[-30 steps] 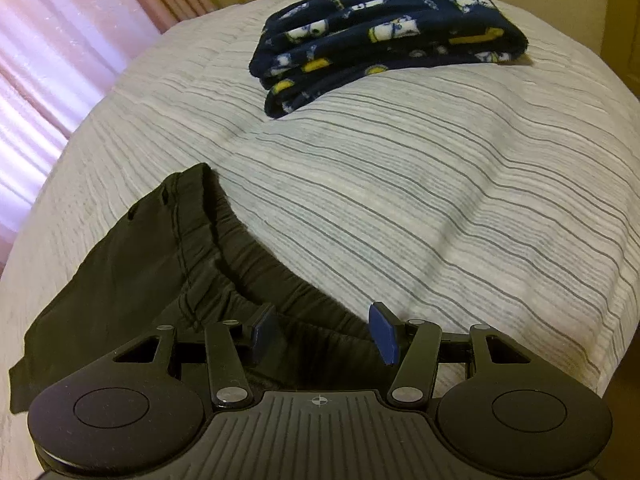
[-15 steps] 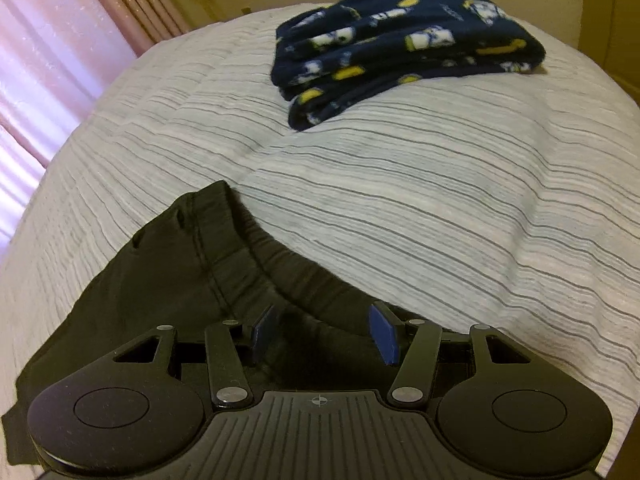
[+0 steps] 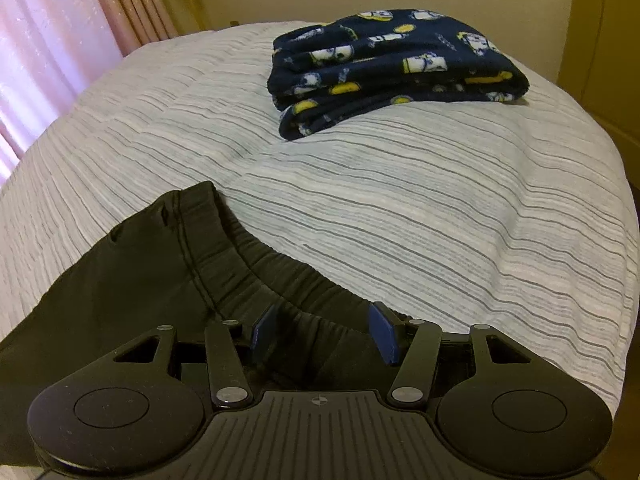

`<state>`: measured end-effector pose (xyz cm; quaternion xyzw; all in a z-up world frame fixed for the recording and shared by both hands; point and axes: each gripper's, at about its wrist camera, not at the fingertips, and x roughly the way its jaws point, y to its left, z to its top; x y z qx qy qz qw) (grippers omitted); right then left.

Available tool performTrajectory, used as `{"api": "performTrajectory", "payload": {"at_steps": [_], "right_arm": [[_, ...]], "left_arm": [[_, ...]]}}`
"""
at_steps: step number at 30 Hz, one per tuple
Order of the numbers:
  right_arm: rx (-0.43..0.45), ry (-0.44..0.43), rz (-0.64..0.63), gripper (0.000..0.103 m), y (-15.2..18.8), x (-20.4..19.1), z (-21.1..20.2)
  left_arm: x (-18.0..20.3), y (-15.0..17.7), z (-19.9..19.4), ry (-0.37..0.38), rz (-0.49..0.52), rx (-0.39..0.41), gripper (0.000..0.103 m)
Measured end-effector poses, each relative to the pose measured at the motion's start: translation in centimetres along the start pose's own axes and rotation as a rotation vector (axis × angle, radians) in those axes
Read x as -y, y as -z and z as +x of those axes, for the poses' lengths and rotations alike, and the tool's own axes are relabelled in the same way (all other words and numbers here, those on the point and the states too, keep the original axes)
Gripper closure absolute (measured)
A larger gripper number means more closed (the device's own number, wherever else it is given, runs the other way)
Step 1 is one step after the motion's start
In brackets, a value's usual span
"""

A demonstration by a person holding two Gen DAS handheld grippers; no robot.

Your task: Fold clothes

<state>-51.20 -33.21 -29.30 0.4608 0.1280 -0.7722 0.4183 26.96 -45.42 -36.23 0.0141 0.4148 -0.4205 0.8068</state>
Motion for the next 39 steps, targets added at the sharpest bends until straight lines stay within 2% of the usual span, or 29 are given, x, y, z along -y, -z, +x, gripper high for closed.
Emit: {"api": "performTrajectory", "payload": {"at_steps": [2, 4, 5, 7, 8, 10, 12, 14, 17, 20, 26, 30, 32, 35, 39], "right_arm": [[-0.003, -0.001, -0.008, 0.048, -0.1, -0.1, 0.0], [-0.014, -0.008, -0.015, 0.048, -0.1, 0.0, 0.5], [-0.02, -0.012, -0.017, 0.048, -0.1, 0.1, 0.7], [-0.033, -0.023, -0.02, 0.048, -0.1, 0.3, 1.3], [-0.038, -0.033, -0.022, 0.048, -0.3, 0.4, 1.6], [-0.039, -0.077, -0.032, 0.048, -1.0, 0.7, 1.6], [-0.033, -0.118, -0.061, 0.048, -1.8, 1.1, 1.5], [-0.033, -0.169, -0.092, 0.048, -3.1, 1.6, 1.6], [-0.075, -0.284, -0.104, 0.048, -5.4, 2.8, 3.0], [-0.179, -0.408, -0.114, 0.048, -7.7, 3.5, 5.8], [-0.42, -0.68, -0.15, 0.048, -12.4, 3.2, 12.7], [-0.528, -0.797, -0.154, 0.048, -14.3, 2.1, 16.4], [-0.575, -0.84, -0.148, 0.048, -14.6, 1.4, 18.1], [-0.619, -0.9, -0.143, 0.048, -14.4, 0.1, 20.2], [-0.666, -0.974, -0.131, 0.051, -13.9, -0.8, 22.1]], "left_arm": [[0.2, -0.7, -3.4, 0.06, 0.025, 0.094, 0.098], [-0.3, -0.2, -4.2, 0.028, 0.089, 0.144, 0.095], [-0.7, 0.4, -3.6, -0.018, 0.112, 0.119, 0.092], [-1.9, 2.1, -0.9, -0.152, 0.131, -0.034, 0.092], [-2.4, 2.9, -0.5, -0.199, 0.118, -0.074, 0.091], [-2.8, 4.2, -2.0, -0.242, 0.055, -0.057, 0.094], [-2.3, 5.2, -4.9, -0.264, 0.055, -0.022, 0.092], [-1.7, 6.1, -7.5, -0.284, 0.066, -0.025, 0.092], [-0.3, 7.5, -11.6, -0.257, 0.042, -0.061, 0.092], [2.9, 10.2, -16.1, -0.188, 0.027, -0.092, 0.092], [11.0, 20.7, -24.1, -0.121, -0.023, -0.195, 0.092], [14.1, 26.5, -26.1, -0.099, -0.113, -0.282, 0.092], [15.1, 28.4, -26.7, -0.105, -0.136, -0.304, 0.092], [16.1, 29.8, -27.3, -0.133, -0.145, -0.318, 0.092], [16.7, 30.1, -27.8, -0.163, -0.148, -0.321, 0.092]]}}
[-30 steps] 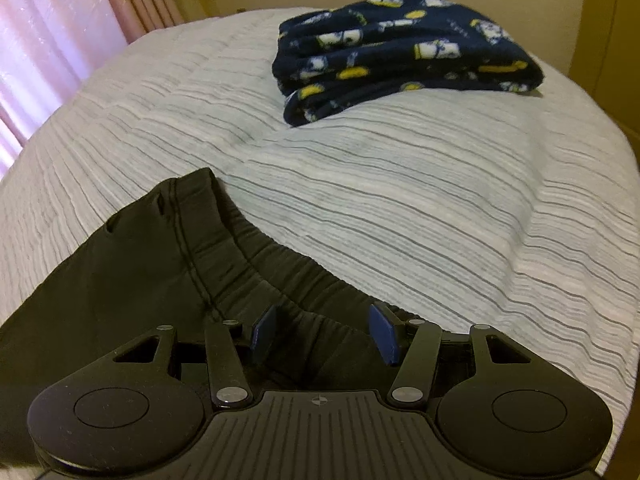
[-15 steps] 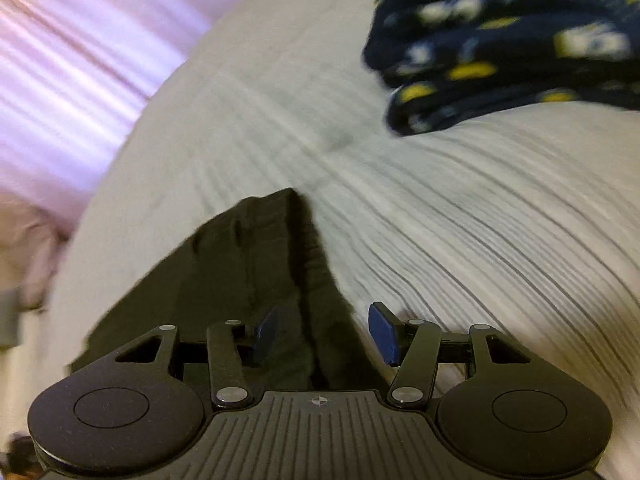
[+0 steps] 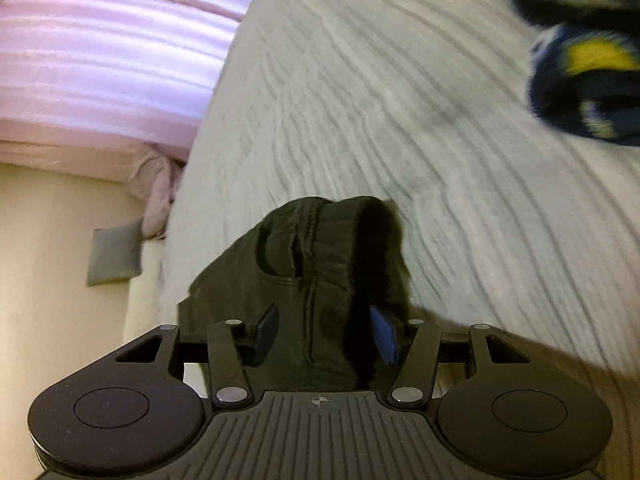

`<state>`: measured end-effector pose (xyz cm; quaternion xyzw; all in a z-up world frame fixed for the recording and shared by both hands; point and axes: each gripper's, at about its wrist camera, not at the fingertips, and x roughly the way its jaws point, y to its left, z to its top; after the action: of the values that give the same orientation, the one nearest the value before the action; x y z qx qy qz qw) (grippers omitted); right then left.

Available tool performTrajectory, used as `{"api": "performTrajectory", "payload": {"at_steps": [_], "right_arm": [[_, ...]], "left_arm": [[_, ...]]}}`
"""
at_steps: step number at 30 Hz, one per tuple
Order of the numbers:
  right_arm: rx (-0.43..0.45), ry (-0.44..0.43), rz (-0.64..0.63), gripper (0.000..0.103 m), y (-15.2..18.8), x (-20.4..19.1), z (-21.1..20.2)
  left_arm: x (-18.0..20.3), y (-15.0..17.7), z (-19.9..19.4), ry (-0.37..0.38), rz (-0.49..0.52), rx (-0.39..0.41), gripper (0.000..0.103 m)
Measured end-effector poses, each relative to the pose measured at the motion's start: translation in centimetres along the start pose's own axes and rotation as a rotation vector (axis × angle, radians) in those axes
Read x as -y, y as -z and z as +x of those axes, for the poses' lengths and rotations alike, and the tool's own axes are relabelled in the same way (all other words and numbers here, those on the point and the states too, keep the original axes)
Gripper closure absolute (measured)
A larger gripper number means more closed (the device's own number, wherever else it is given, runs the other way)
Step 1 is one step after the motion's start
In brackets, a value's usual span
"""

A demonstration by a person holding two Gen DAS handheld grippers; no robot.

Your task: Fold clothes

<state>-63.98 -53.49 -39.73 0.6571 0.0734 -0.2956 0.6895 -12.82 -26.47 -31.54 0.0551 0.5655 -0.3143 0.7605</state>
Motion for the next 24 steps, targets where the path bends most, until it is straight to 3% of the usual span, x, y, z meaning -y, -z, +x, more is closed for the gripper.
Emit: {"api": "performTrajectory", "payload": {"at_steps": [1, 2, 10, 13, 15, 17, 21, 24], "right_arm": [[-0.016, -0.028, 0.013, 0.072, -0.2, 0.4, 0.3], [-0.025, -0.033, 0.013, 0.082, -0.3, 0.6, 0.5], [-0.028, -0.105, 0.014, 0.084, -2.0, 1.2, 0.1], [-0.086, -0.044, -0.051, 0.084, -2.1, 0.7, 1.2], [-0.118, 0.008, -0.123, 0.098, -1.7, 0.0, 2.0], [-0.077, 0.065, -0.23, 0.101, -1.2, -1.8, 1.6], [0.064, 0.037, -0.342, 0.102, -0.8, -5.6, -0.9], [0.073, 0.149, -0.36, 0.102, -1.2, -4.3, 0.1]], "left_arm": [[0.1, 0.2, -0.1, -0.006, -0.001, 0.0, 0.092], [0.2, 0.5, -0.2, -0.014, -0.002, 0.0, 0.092], [0.9, 2.0, 0.1, -0.026, -0.025, -0.015, 0.092], [1.6, 2.2, 0.7, -0.016, -0.019, -0.024, 0.092], [2.3, 2.3, 1.1, -0.005, -0.01, -0.028, 0.092], [3.0, 2.1, 1.3, 0.006, 0.01, -0.027, 0.092], [4.2, 1.7, 1.3, 0.009, 0.078, -0.006, 0.092], [4.3, 1.8, 1.8, 0.015, 0.091, -0.017, 0.092]]}}
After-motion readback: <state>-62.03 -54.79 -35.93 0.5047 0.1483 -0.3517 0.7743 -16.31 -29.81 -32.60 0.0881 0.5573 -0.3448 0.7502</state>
